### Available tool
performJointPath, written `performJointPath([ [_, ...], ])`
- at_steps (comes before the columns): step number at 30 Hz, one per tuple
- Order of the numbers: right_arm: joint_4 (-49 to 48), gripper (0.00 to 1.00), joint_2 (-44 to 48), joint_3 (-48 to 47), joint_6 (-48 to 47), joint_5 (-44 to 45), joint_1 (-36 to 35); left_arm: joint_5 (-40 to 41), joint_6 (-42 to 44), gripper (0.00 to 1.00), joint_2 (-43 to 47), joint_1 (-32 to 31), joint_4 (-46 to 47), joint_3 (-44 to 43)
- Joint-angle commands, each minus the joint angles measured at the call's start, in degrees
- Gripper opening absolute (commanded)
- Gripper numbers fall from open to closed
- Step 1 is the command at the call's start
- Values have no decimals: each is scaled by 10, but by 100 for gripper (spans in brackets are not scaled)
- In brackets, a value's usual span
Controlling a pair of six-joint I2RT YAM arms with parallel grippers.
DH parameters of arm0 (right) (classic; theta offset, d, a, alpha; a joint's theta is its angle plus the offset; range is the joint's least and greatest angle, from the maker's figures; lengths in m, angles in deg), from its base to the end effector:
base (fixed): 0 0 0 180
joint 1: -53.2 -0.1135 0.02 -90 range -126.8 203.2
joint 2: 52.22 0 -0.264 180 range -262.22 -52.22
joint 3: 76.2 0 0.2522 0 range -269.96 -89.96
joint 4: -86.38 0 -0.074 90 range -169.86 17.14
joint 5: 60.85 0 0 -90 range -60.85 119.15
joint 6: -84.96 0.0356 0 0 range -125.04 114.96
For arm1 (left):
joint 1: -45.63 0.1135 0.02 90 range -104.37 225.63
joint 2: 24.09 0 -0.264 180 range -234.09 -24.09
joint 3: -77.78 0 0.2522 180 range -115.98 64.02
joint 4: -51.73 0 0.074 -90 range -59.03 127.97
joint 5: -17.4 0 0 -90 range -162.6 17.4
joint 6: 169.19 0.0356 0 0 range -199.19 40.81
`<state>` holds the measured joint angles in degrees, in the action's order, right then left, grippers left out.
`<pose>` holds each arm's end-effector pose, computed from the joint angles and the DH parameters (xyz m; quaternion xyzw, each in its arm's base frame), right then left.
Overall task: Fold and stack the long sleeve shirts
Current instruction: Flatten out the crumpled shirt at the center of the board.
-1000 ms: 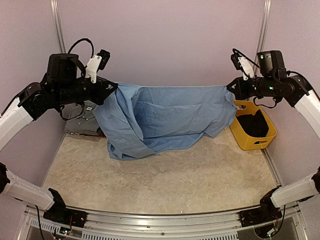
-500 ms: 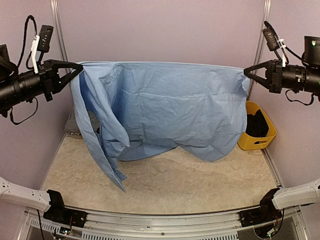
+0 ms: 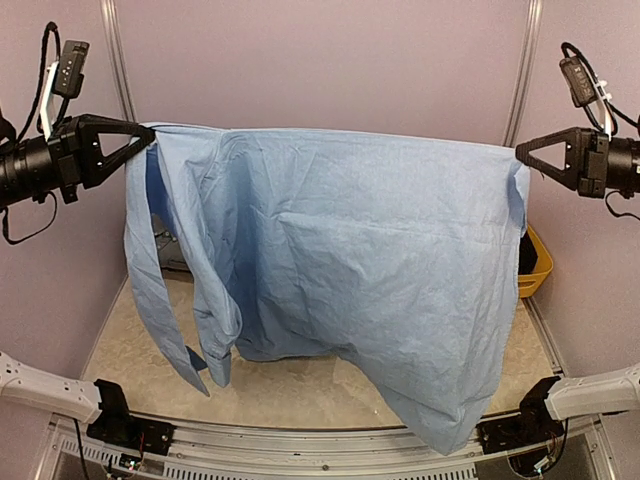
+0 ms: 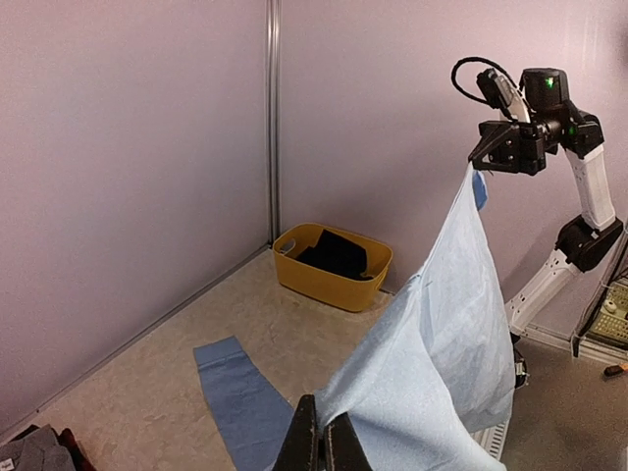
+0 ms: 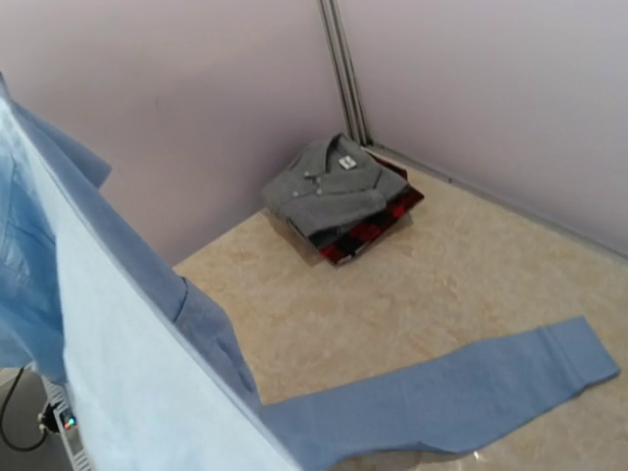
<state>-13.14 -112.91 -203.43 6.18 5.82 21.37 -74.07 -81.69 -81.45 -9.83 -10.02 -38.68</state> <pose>0.0730 0.0619 0.5494 -0.2606 0.7367 0.3695 0.5028 0.0654 -0.0966 0.5471 0.3304 0.6434 -0.3427 0.5996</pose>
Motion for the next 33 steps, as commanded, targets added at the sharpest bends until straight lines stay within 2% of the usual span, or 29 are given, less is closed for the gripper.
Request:
performJointPath([
  [1,13,0,19,6,12,69,8,-7,16,0,18,5,45,-30],
  [4,7,0,9,4,12,95,8,28,22,0,6,5,65,-46],
  [6,4,0,-2,0,8,94,7,22,31,0,-9,5,68,-62],
  [10,-1,0,-14,-15,-6,67,7,-119,56,0,-20,5,69,-76],
  [14,1,0,-7,-22,-10,38,7,-205,63,0,4,5,77,-53],
  [18,-8,0,4,-22,-6,10,7,-240,59,0,39,5,100,-36],
  [23,-18,0,4,-30,4,-24,7,-281,40,0,63,11,119,-63],
  [26,-26,0,4,-46,10,-39,7,-306,40,0,59,32,124,-74],
  [30,-30,0,3,-71,16,-46,7,-386,29,0,41,86,146,-107],
  [33,-28,0,0,-81,19,-39,7,-427,-10,0,35,131,184,-131],
])
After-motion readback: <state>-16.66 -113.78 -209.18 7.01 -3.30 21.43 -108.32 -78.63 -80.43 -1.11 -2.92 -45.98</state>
